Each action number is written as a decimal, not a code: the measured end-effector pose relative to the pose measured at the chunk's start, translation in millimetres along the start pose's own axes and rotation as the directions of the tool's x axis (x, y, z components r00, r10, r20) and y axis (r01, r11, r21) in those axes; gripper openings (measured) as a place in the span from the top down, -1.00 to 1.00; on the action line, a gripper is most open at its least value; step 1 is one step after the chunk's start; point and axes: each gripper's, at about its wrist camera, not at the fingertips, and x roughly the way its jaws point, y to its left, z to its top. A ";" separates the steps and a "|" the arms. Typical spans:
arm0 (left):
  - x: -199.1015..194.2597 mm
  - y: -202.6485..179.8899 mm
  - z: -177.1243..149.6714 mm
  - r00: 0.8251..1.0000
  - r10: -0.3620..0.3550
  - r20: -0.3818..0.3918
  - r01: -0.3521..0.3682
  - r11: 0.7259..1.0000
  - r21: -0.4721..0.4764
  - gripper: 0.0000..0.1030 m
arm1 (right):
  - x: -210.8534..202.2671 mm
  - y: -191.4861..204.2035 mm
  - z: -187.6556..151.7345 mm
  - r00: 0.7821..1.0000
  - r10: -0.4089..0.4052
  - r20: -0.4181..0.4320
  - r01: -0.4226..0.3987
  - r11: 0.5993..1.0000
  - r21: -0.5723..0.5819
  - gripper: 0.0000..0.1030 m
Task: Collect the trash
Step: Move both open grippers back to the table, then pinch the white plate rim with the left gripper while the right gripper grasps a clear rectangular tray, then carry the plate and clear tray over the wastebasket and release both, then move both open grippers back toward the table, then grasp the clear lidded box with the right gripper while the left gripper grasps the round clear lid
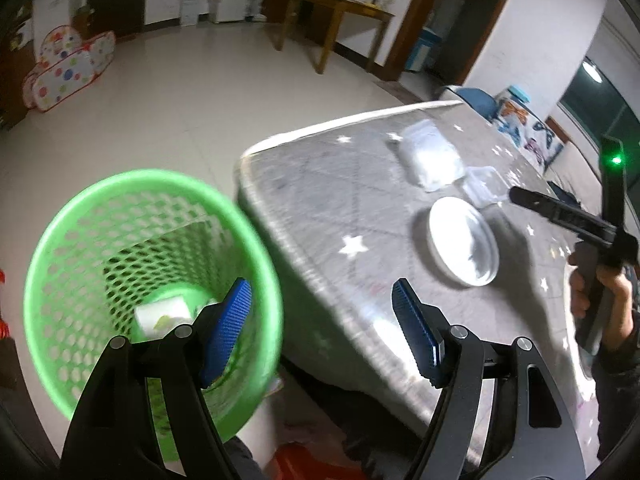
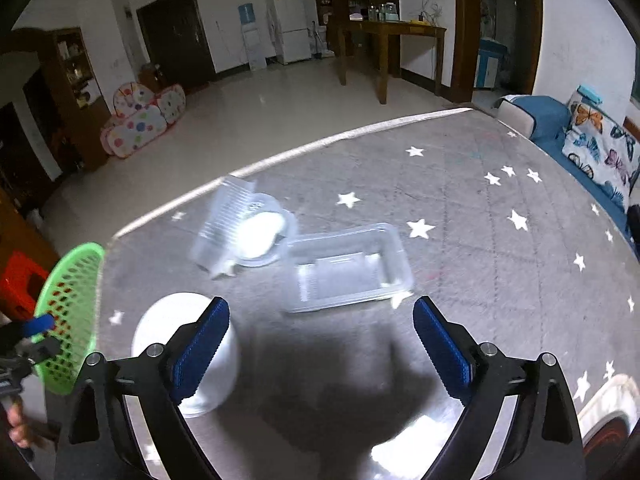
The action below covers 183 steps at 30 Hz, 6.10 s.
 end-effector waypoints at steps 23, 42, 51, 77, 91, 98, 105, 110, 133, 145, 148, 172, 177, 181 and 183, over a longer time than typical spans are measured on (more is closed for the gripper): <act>73.7 -63.7 29.6 0.989 -0.098 -0.107 0.108 0.990 0.094 -0.37 | 58.9 -3.2 15.6 0.998 -0.032 -0.050 0.027 0.994 -0.105 -0.83; 93.9 -96.0 31.4 0.994 -0.066 -0.090 0.084 0.972 0.220 0.78 | 47.3 -8.3 8.9 0.999 -0.034 -0.024 0.032 0.995 -0.098 -0.67; 70.1 -84.2 27.9 0.997 -0.051 -0.050 0.060 0.979 0.195 0.90 | 18.5 -5.0 -3.3 1.000 -0.008 0.005 0.008 0.997 -0.078 -0.67; -50.9 105.0 -11.8 0.977 0.201 0.076 -0.198 0.979 -0.055 0.92 | -40.7 142.8 -19.8 0.972 0.234 0.037 -0.219 0.948 -0.233 -0.67; -30.1 172.7 -50.5 0.938 0.340 -0.073 -0.347 0.926 -0.148 0.90 | -5.3 235.0 -21.3 0.931 0.359 -0.066 -0.363 0.888 -0.283 -0.68; -29.3 187.4 -53.3 0.934 0.343 -0.094 -0.356 0.916 -0.188 0.87 | 22.3 265.4 -26.0 0.915 0.384 -0.124 -0.404 0.869 -0.285 -0.68; -30.7 199.3 -60.7 0.943 0.315 -0.104 -0.331 0.916 -0.228 0.84 | 41.4 280.5 -30.1 0.903 0.397 -0.166 -0.428 0.862 -0.272 -0.68; -37.1 203.2 -62.3 0.947 0.307 -0.092 -0.320 0.914 -0.250 0.65 | 52.4 287.5 -30.7 0.892 0.409 -0.190 -0.447 0.858 -0.254 -0.69; -49.1 184.5 -48.4 0.953 0.299 -0.047 -0.300 0.911 -0.284 -0.16 | 29.3 245.9 -21.4 0.929 0.349 -0.121 -0.369 0.888 -0.276 -0.78; -41.7 155.9 -30.2 0.963 0.269 -0.027 -0.267 0.929 -0.256 -0.26 | 19.9 112.7 21.5 0.987 0.161 0.021 -0.158 0.982 -0.104 -0.78; -37.9 148.4 -25.9 0.964 0.264 -0.025 -0.262 0.934 -0.244 -0.29 | 22.3 90.4 28.3 0.994 0.104 0.036 -0.101 0.991 -0.088 -0.67; -10.5 144.0 -18.1 0.968 0.244 -0.062 -0.252 0.940 -0.229 -0.29 | 96.0 112.7 23.0 0.962 -0.266 0.065 0.268 0.859 -0.437 -0.15; -8.7 130.9 -10.4 0.971 0.233 -0.053 -0.239 0.949 -0.207 -0.29 | 90.8 100.3 22.4 0.967 -0.246 0.069 0.252 0.882 -0.397 -0.04; -8.0 114.9 0.4 0.976 0.217 -0.038 -0.220 0.959 -0.180 -0.29 | 77.8 78.3 25.8 0.986 -0.152 0.063 0.164 0.942 -0.293 -0.04; -6.6 104.1 7.5 0.979 0.203 -0.029 -0.205 0.965 -0.161 -0.29 | 66.5 66.4 29.1 0.993 -0.096 0.062 0.108 0.967 -0.230 -0.04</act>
